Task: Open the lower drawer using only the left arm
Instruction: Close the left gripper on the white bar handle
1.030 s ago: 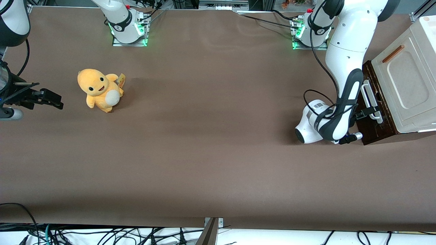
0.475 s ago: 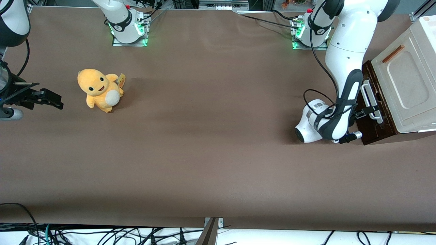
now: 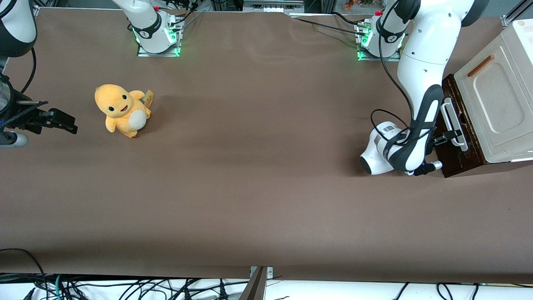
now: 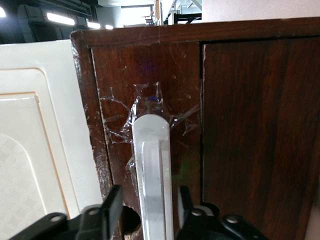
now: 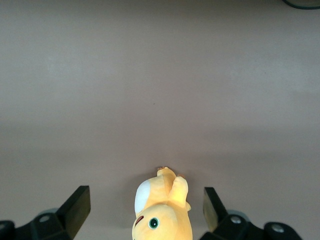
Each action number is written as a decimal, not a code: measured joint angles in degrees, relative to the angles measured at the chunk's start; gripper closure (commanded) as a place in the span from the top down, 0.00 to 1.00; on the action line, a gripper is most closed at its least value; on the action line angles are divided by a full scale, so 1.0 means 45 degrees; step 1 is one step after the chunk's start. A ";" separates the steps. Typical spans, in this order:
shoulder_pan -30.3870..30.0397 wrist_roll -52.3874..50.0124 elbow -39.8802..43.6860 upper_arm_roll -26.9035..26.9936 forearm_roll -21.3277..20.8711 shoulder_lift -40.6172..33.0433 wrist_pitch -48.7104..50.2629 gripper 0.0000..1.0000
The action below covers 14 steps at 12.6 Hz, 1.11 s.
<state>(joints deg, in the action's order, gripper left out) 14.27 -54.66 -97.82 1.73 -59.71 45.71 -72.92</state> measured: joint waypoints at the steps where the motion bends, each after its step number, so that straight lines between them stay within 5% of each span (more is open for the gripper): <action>1: 0.0000 -0.0007 0.0000 -0.0005 0.0000 -0.0001 0.0013 0.29; 6: -0.0001 -0.0057 0.0000 -0.0027 0.0090 -0.0002 0.0006 0.17; 14: 0.0008 -0.0282 0.0008 -0.0046 0.0206 -0.0005 -0.0022 0.17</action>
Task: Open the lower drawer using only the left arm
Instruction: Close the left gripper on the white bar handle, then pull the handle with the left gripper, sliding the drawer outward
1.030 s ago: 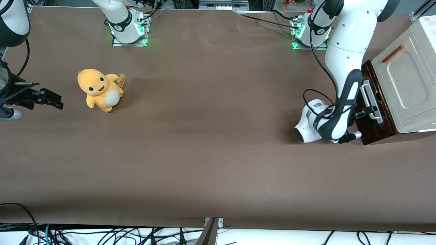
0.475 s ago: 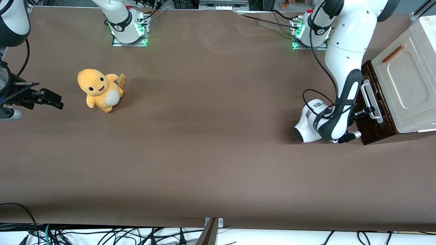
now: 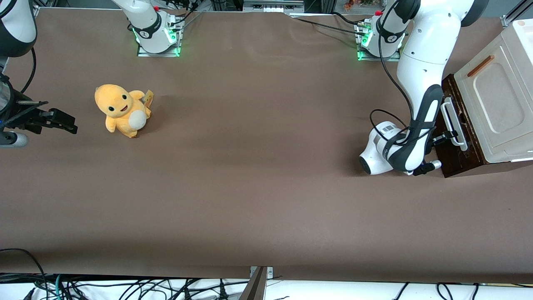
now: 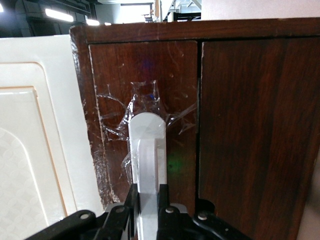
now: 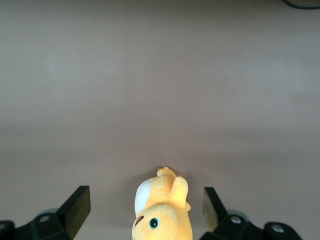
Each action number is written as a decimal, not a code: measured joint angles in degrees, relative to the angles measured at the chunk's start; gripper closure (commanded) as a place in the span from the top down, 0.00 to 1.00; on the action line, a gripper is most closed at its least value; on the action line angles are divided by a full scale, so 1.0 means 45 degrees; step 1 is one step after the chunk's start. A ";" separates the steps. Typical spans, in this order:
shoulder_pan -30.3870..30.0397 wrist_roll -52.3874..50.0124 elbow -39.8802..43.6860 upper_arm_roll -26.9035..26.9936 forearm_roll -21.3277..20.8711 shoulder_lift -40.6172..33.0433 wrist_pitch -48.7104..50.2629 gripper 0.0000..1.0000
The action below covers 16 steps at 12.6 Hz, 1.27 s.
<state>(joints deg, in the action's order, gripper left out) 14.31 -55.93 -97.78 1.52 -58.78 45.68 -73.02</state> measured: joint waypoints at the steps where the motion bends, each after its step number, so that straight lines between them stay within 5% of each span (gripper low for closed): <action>1: 0.0005 -0.0014 0.0028 0.0000 0.0054 -0.0003 0.0001 0.17; 16: 0.0345 -0.0046 0.0363 -0.0379 0.0534 -0.0034 0.0242 0.17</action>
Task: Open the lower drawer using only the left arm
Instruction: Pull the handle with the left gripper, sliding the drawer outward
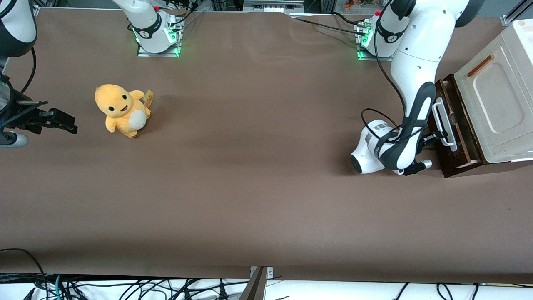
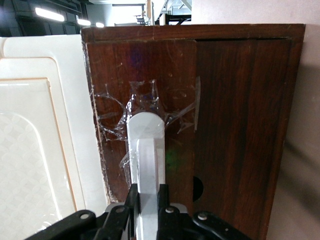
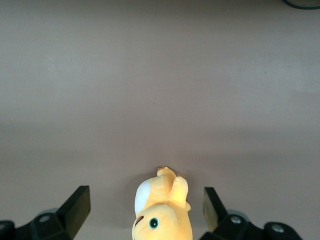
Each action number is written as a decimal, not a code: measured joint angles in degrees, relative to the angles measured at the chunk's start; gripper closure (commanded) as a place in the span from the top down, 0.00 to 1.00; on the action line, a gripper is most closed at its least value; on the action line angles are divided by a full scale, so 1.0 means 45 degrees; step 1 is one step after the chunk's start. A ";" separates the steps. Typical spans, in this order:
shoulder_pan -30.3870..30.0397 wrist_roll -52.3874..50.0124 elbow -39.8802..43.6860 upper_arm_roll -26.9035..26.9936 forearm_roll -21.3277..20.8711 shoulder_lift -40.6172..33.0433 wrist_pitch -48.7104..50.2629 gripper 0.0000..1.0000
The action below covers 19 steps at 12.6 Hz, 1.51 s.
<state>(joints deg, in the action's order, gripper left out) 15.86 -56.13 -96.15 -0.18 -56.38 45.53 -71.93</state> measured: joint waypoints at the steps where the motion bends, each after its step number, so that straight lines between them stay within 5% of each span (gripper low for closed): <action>1: 0.0019 0.0000 0.0052 -0.0002 0.0072 0.0001 0.0008 0.17; 19: 0.0228 0.0034 0.0801 -0.0477 0.0735 0.0001 0.0490 0.17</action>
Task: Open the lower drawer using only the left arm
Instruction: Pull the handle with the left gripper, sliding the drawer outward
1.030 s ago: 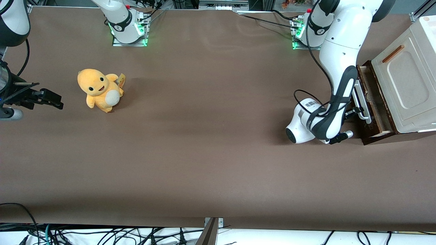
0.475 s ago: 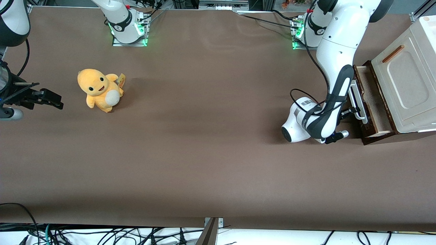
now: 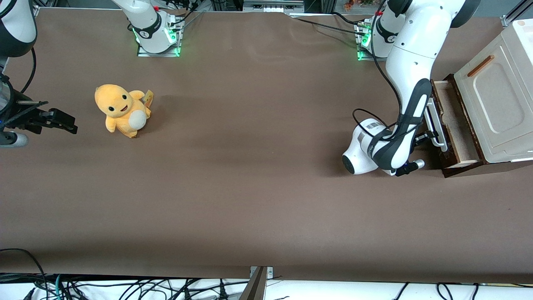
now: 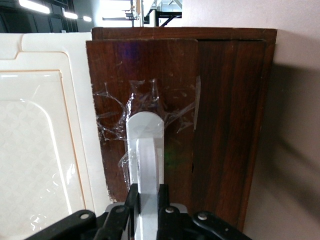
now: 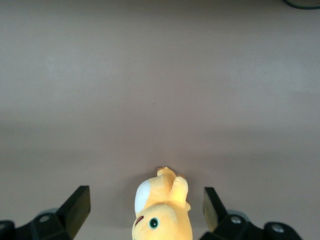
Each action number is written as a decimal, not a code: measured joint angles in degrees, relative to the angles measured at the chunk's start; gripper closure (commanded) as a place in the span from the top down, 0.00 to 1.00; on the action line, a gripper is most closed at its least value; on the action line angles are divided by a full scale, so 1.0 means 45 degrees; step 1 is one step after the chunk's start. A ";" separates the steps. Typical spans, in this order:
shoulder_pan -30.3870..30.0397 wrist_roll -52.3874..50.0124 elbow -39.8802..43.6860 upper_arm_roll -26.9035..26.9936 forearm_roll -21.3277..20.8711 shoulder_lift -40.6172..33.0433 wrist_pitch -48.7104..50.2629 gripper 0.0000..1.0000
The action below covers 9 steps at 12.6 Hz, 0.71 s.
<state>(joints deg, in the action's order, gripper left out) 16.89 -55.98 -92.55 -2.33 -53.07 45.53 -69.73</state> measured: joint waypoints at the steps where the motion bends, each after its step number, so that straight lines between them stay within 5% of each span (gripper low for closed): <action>1: -0.0005 0.0005 0.0008 -0.0024 0.0002 0.0000 0.0011 0.17; 9: -0.0004 0.0013 0.0201 -0.0241 0.0098 0.0000 0.0185 0.17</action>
<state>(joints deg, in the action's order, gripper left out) 16.87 -55.92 -91.64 -3.42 -52.63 45.53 -68.90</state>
